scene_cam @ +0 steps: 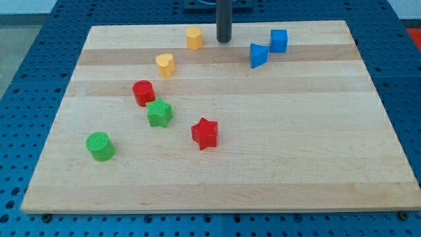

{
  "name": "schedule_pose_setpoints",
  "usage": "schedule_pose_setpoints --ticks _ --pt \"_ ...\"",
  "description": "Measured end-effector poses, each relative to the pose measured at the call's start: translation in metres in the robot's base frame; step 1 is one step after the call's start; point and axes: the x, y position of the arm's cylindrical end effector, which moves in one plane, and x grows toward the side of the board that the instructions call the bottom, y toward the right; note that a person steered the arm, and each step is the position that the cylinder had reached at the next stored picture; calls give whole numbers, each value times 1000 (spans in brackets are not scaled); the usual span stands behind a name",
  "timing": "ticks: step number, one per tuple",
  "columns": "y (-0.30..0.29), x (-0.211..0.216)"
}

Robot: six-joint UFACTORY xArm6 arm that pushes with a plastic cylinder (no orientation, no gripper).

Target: Push the red circle to the right and a bit down

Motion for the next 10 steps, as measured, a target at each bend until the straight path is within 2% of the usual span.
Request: schedule_pose_setpoints --ticks 1,2,3,4,5,6,8,9,10 --pt "-40 0" --pt "-67 31" --pt "-68 42" --pt "-38 62" --pt "-47 113" --pt "-76 152" --pt "-193 154" --pt "-240 176" --pt "-191 196"
